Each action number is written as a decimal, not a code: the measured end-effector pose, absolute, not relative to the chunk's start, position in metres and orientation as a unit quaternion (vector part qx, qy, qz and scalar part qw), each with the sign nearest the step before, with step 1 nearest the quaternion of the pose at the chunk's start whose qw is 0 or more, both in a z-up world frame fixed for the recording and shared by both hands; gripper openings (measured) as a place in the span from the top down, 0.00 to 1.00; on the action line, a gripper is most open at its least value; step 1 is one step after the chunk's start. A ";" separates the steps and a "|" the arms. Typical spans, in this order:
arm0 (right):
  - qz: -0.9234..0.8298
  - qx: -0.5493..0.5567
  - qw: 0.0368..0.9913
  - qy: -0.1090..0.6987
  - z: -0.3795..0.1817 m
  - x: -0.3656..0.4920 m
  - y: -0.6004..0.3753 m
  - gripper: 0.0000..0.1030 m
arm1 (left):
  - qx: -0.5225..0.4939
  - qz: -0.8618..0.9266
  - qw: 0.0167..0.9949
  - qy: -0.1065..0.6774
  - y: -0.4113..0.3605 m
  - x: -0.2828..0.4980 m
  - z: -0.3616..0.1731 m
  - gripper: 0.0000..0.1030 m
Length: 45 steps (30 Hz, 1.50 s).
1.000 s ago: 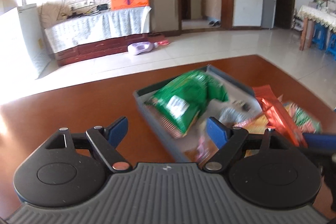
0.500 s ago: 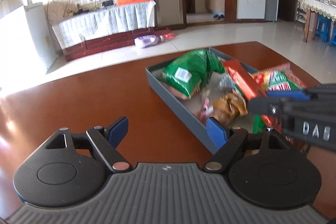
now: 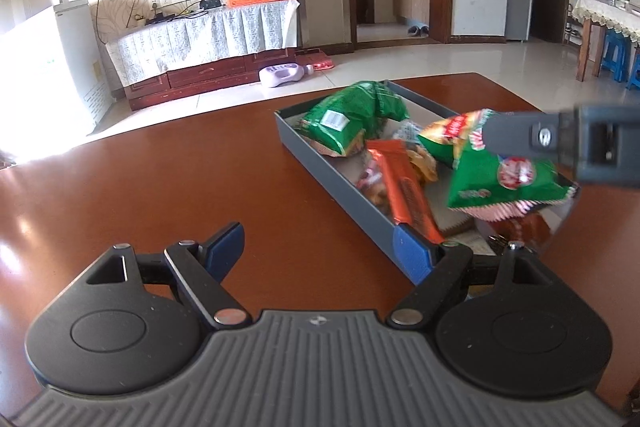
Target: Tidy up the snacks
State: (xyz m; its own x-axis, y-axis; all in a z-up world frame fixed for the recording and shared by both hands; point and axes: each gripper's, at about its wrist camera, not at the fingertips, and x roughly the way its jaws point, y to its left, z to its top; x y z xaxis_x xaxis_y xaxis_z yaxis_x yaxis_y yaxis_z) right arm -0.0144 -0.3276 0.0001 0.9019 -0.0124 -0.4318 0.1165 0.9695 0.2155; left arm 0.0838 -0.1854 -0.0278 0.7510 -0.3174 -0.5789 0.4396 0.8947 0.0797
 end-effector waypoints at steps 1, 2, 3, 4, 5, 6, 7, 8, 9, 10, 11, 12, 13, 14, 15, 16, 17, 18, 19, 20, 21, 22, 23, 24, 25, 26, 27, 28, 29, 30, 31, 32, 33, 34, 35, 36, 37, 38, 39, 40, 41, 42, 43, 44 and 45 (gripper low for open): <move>-0.045 0.113 0.969 0.216 0.002 -0.020 -0.325 0.32 | 0.107 -0.203 0.930 0.287 -0.187 0.079 -0.027 0.17; -0.060 0.105 0.969 0.215 0.004 -0.027 -0.321 0.32 | 0.108 -0.204 0.930 0.286 -0.189 0.073 -0.027 0.17; -0.079 0.094 0.969 0.216 0.006 -0.033 -0.318 0.32 | 0.108 -0.207 0.930 0.284 -0.191 0.068 -0.027 0.17; -0.097 0.083 0.968 0.215 0.007 -0.041 -0.316 0.32 | 0.107 -0.211 0.930 0.282 -0.193 0.062 -0.027 0.17; -0.113 0.074 0.968 0.212 0.009 -0.049 -0.314 0.32 | 0.105 -0.215 0.930 0.281 -0.195 0.058 -0.026 0.17; -0.125 0.069 0.967 0.209 0.009 -0.058 -0.312 0.31 | 0.103 -0.219 0.929 0.279 -0.198 0.053 -0.025 0.17; -0.136 0.066 0.967 0.207 0.010 -0.066 -0.311 0.27 | 0.100 -0.224 0.929 0.277 -0.200 0.048 -0.024 0.17; -0.145 0.065 0.966 0.206 0.009 -0.075 -0.312 0.24 | 0.096 -0.229 0.929 0.275 -0.202 0.042 -0.022 0.16; -0.154 0.066 0.964 0.205 0.008 -0.083 -0.312 0.24 | 0.092 -0.232 0.929 0.272 -0.204 0.037 -0.021 0.14; -0.161 0.069 0.962 0.207 0.007 -0.090 -0.313 0.24 | 0.088 -0.235 0.930 0.269 -0.205 0.031 -0.019 0.13; -0.166 0.074 0.960 0.212 0.006 -0.097 -0.315 0.24 | 0.088 -0.238 0.929 0.268 -0.209 0.026 -0.018 0.11; -0.172 0.083 0.958 0.213 0.004 -0.103 -0.318 0.23 | 0.095 -0.241 0.930 0.262 -0.212 0.020 -0.017 0.11; -0.177 0.096 0.956 0.214 0.002 -0.110 -0.321 0.23 | 0.105 -0.240 0.931 0.254 -0.216 0.014 -0.016 0.11; -0.181 0.105 0.953 0.219 0.000 -0.116 -0.325 0.23 | 0.115 -0.238 0.931 0.250 -0.221 0.009 -0.014 0.10; -0.184 0.104 0.951 0.228 -0.003 -0.120 -0.327 0.23 | 0.120 -0.240 0.930 0.249 -0.224 0.004 -0.013 0.08; -0.190 0.098 0.948 0.234 -0.006 -0.124 -0.328 0.23 | 0.116 -0.245 0.929 0.252 -0.225 0.000 -0.013 0.06; -0.198 0.090 0.946 0.241 -0.010 -0.127 -0.328 0.23 | 0.109 -0.249 0.928 0.256 -0.226 -0.004 -0.014 0.05; -0.202 0.085 0.944 0.247 -0.013 -0.130 -0.329 0.23 | 0.101 -0.253 0.926 0.260 -0.226 -0.007 -0.015 0.05; -0.205 0.089 0.941 0.253 -0.015 -0.133 -0.331 0.23 | 0.095 -0.256 0.925 0.264 -0.227 -0.009 -0.015 0.05; -0.207 0.100 0.940 0.254 -0.015 -0.136 -0.334 0.23 | 0.093 -0.259 0.923 0.268 -0.228 -0.011 -0.015 0.04; -0.207 0.107 0.939 0.251 -0.014 -0.138 -0.337 0.23 | 0.095 -0.261 0.922 0.270 -0.230 -0.012 -0.016 0.04; -0.208 0.106 0.939 0.252 -0.014 -0.139 -0.338 0.23 | 0.098 -0.263 0.922 0.269 -0.230 -0.014 -0.017 0.04; -0.210 0.100 0.939 0.254 -0.015 -0.140 -0.338 0.23 | 0.101 -0.264 0.922 0.266 -0.230 -0.016 -0.017 0.04; -0.209 0.098 0.938 0.257 -0.017 -0.140 -0.337 0.23 | 0.102 -0.262 0.923 0.263 -0.229 -0.018 -0.017 0.04; -0.206 0.103 0.938 0.260 -0.019 -0.140 -0.337 0.23 | 0.100 -0.260 0.925 0.260 -0.228 -0.020 -0.016 0.04; -0.202 0.109 0.937 0.263 -0.020 -0.139 -0.338 0.23 | 0.098 -0.256 0.927 0.258 -0.226 -0.021 -0.015 0.03; -0.200 0.113 0.936 0.266 -0.021 -0.138 -0.339 0.23 | 0.097 -0.252 0.928 0.257 -0.225 -0.021 -0.015 0.03; -0.200 0.114 0.936 0.268 -0.022 -0.136 -0.340 0.22 | 0.096 -0.249 0.929 0.257 -0.224 -0.021 -0.014 0.03; -0.198 0.114 0.936 0.269 -0.023 -0.136 -0.340 0.22 | 0.094 -0.247 0.929 0.259 -0.223 -0.021 -0.015 0.03; -0.197 0.113 0.936 0.269 -0.024 -0.135 -0.340 0.22 | 0.092 -0.246 0.929 0.261 -0.222 -0.021 -0.015 0.03; -0.197 0.111 0.936 0.271 -0.025 -0.138 -0.339 0.22 | 0.091 -0.246 0.928 0.264 -0.222 -0.020 -0.015 0.03; -0.196 0.110 0.935 0.273 -0.025 -0.137 -0.339 0.22 | 0.092 -0.245 0.928 0.265 -0.222 -0.020 -0.016 0.03; -0.195 0.110 0.935 0.276 -0.026 -0.137 -0.340 0.22 | 0.093 -0.242 0.929 0.264 -0.223 -0.020 -0.016 0.03; -0.194 0.110 0.934 0.280 -0.027 -0.136 -0.341 0.22 | 0.095 -0.240 0.930 0.262 -0.223 -0.021 -0.016 0.03; -0.194 0.111 0.933 0.282 -0.027 -0.136 -0.341 0.22 | 0.100 -0.238 0.931 0.259 -0.224 -0.022 -0.016 0.03; -0.196 0.112 0.932 0.282 -0.027 -0.136 -0.343 0.22 | 0.106 -0.236 0.931 0.256 -0.225 -0.023 -0.016 0.03; -0.199 0.114 0.932 0.281 -0.027 -0.137 -0.344 0.22 | 0.111 -0.233 0.932 0.254 -0.226 -0.024 -0.017 0.03; -0.203 0.116 0.931 0.279 -0.028 -0.138 -0.345 0.22 | 0.116 -0.231 0.933 0.253 -0.227 -0.025 -0.018 0.03; -0.207 0.118 0.931 0.278 -0.029 -0.138 -0.346 0.22 | 0.118 -0.230 0.932 0.254 -0.227 -0.024 -0.019 0.03; -0.209 0.120 0.930 0.278 -0.029 -0.138 -0.347 0.22 | 0.117 -0.231 0.931 0.257 -0.227 -0.024 -0.020 0.03; -0.210 0.122 0.929 0.279 -0.030 -0.138 -0.348 0.22 | 0.116 -0.234 0.929 0.263 -0.226 -0.023 -0.020 0.03; -0.210 0.124 0.928 0.281 -0.030 -0.138 -0.348 0.22 | 0.116 -0.237 0.927 0.267 -0.226 -0.023 -0.020 0.03; -0.209 0.125 0.928 0.282 -0.031 -0.137 -0.349 0.22 | 0.116 -0.239 0.925 0.270 -0.226 -0.022 -0.020 0.03; -0.208 0.127 0.928 0.283 -0.031 -0.138 -0.351 0.22 | 0.118 -0.240 0.925 0.271 -0.226 -0.023 -0.020 0.03; -0.208 0.127 0.927 0.284 -0.031 -0.138 -0.351 0.22 | 0.118 -0.240 0.925 0.269 -0.226 -0.023 -0.019 0.03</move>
State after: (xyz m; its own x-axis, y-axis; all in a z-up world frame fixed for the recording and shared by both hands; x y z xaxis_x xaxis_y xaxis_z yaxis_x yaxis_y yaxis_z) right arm -0.1377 -0.3509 -0.0312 0.7526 -0.3135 -0.5790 0.4581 0.8810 0.1185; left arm -0.0232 -0.2261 -0.0194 0.7398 -0.3809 -0.5546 0.5083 0.8565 0.0897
